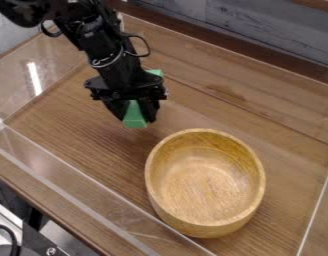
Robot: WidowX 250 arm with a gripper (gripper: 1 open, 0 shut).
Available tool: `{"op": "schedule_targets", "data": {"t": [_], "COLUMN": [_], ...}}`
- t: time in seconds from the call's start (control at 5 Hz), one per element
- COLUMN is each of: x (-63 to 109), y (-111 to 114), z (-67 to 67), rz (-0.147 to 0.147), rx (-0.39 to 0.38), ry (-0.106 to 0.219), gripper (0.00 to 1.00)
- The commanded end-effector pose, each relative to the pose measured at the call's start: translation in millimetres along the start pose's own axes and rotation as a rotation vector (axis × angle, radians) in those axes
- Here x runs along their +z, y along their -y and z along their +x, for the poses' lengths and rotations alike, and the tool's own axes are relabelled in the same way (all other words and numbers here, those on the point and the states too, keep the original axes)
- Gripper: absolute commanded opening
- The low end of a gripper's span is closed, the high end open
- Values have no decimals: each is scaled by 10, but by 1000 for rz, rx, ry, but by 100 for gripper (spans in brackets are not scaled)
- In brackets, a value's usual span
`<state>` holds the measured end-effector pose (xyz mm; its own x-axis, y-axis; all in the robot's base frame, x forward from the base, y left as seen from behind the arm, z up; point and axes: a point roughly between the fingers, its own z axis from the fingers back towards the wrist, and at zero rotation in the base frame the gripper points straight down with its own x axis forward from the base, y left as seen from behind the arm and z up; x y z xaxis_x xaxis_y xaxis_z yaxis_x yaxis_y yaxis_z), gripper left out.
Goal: Remove the green block from inside the brown bowl and put it on the table
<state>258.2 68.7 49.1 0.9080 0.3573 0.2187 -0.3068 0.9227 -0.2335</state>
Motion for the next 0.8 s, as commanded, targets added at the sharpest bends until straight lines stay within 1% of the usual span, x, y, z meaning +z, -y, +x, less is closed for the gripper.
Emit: {"op": "schedule_targets", "data": {"t": [0.0,0.6], "x": [94,106], "y": [-39,-85], "z": [112,67], "rz": [16,43], "rx": [-3,-11], "ry": [19,-61], "gripper": [0,0]}}
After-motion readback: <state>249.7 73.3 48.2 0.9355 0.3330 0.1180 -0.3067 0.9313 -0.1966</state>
